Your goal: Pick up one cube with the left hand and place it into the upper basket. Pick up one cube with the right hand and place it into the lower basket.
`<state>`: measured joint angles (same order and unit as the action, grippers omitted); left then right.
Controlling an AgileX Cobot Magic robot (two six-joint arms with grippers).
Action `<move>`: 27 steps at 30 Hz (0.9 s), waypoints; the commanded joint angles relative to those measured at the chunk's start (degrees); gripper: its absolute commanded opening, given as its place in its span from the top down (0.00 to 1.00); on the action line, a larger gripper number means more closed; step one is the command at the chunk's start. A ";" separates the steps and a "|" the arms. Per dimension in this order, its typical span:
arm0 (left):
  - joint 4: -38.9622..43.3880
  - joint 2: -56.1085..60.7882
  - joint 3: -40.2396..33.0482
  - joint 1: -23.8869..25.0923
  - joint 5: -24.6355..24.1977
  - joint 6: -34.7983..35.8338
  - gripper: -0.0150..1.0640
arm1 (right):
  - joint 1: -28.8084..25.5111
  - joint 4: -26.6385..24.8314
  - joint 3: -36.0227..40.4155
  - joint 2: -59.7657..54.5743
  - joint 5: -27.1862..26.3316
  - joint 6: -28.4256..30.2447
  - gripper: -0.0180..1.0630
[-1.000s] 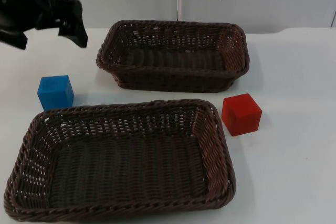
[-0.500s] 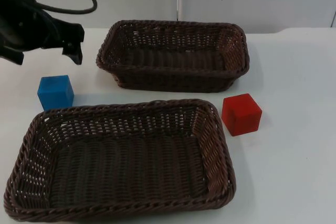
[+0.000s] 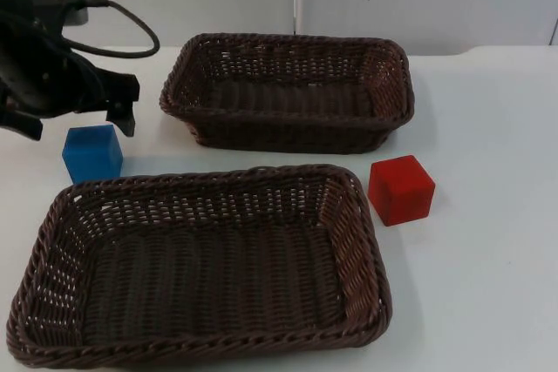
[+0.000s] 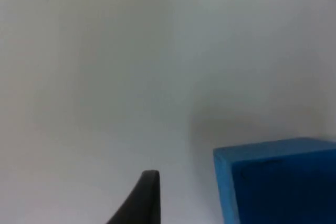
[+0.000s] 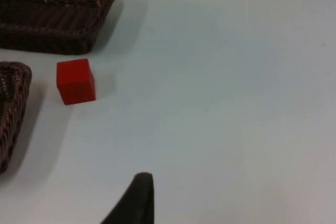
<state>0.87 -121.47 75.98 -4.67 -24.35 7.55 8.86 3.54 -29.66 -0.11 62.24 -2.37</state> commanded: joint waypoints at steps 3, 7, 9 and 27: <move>-1.31 -2.01 0.34 0.12 1.57 0.40 0.01 | -0.33 0.43 0.11 0.11 -0.42 0.46 0.02; -1.44 -3.12 0.34 0.12 1.85 0.27 0.01 | -0.33 0.43 0.11 0.11 -0.42 0.46 0.02; -1.44 -3.40 0.34 0.12 2.34 0.27 0.01 | -0.33 0.43 0.11 0.11 -0.42 0.46 0.02; -1.32 -2.06 0.34 0.12 -2.00 -0.21 0.79 | -0.33 0.43 0.11 0.11 -0.42 0.46 0.02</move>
<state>0.00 -124.66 76.10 -4.67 -24.89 7.34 8.86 3.54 -29.66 -0.11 62.24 -2.37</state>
